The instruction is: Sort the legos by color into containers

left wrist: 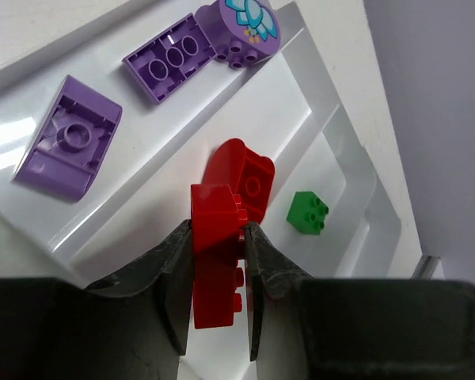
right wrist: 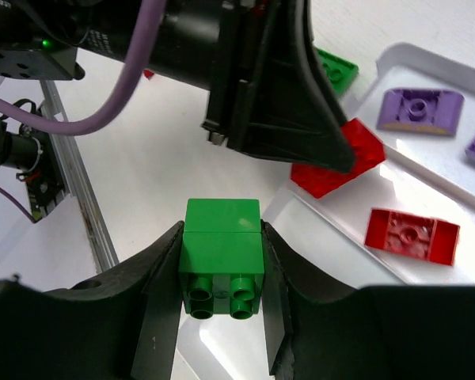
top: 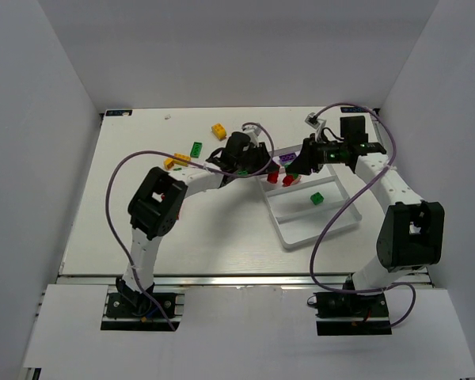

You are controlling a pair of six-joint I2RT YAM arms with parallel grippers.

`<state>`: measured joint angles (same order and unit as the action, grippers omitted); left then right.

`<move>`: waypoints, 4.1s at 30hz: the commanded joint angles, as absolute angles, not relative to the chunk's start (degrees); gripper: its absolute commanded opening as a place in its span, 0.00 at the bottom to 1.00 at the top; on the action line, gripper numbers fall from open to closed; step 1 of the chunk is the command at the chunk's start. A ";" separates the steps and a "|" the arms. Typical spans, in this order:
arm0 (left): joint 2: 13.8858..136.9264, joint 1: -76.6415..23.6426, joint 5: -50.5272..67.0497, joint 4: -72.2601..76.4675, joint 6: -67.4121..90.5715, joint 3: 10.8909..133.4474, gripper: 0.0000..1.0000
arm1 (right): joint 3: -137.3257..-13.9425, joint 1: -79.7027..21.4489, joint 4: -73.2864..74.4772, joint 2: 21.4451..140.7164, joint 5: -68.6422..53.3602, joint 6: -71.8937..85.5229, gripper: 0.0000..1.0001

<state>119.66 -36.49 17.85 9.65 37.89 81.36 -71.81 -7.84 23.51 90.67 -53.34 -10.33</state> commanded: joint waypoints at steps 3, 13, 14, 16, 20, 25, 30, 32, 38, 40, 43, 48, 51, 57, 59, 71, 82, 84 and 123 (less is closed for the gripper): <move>124.89 -38.58 14.16 3.70 37.09 91.48 0.27 | -70.31 -4.75 22.94 88.86 -55.98 -11.86 0.00; 127.18 -38.94 10.63 -3.07 33.49 96.86 0.61 | -69.61 -3.52 23.29 89.38 -58.36 -11.86 0.00; 126.66 -38.94 10.20 -3.16 33.40 96.86 0.64 | -69.78 -3.52 23.38 89.56 -58.45 -11.95 0.00; 126.04 -39.02 9.93 -3.25 32.87 96.68 0.70 | -69.87 -3.52 23.38 89.73 -58.45 -11.95 0.00; 123.32 -39.11 7.92 -3.95 31.47 96.59 0.70 | -70.49 -3.51 23.99 90.09 -58.36 -12.48 0.00; 114.63 -39.02 -0.42 -7.64 27.60 93.36 0.62 | -72.07 -3.52 26.80 90.35 -57.31 -16.33 0.00; 103.38 -37.36 -6.32 -10.10 26.89 82.38 0.31 | -72.95 -3.52 29.44 90.35 -55.64 -20.12 0.00; 97.23 -36.48 -8.17 -11.42 27.68 75.81 0.23 | -73.12 -3.52 29.97 90.44 -55.20 -20.74 0.00; 81.23 -31.82 -16.84 -22.31 31.81 62.77 0.56 | -73.39 -3.95 30.06 91.41 -55.20 -20.22 0.00; 77.71 -30.33 -20.20 -27.41 33.74 58.81 0.70 | -73.39 -4.48 30.15 91.76 -54.93 -20.13 0.00; 72.61 -27.08 -23.11 -32.42 34.63 54.06 0.74 | -73.56 -5.36 30.32 92.11 -54.32 -20.13 0.00; 72.94 -21.89 -21.80 -36.03 31.56 50.19 0.74 | -73.83 -6.59 30.50 92.99 -53.44 -20.39 0.00; 75.66 -21.10 -21.62 -35.43 29.54 49.84 0.73 | -73.65 -7.03 30.32 93.08 -53.26 -20.30 0.00; 80.85 -19.25 -19.78 -31.04 26.37 48.69 0.66 | -72.60 -7.56 29.18 92.37 -52.82 -19.34 0.00; 83.83 -18.29 -18.81 -29.36 24.97 48.95 0.62 | -72.33 -7.65 28.74 91.93 -52.47 -19.16 0.00; 91.40 -17.14 -13.63 -24.79 23.20 50.98 0.52 | -71.81 -7.65 28.65 91.67 -52.12 -18.81 0.00; 84.74 -17.23 -15.64 -25.05 24.96 50.10 0.64 | -71.54 -7.56 28.21 92.02 -52.03 -18.46 0.00; 82.62 -17.14 -16.17 -25.14 25.66 50.19 0.66 | -71.63 -7.65 28.13 92.28 -52.12 -18.37 0.00; 89.03 -17.14 -10.72 -16.09 26.89 46.94 0.54 | -70.84 -7.82 26.89 92.11 -52.73 -17.49 0.00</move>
<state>89.71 -17.34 -11.22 -17.87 26.20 47.62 -71.35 -7.55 28.42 93.19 -51.35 -17.96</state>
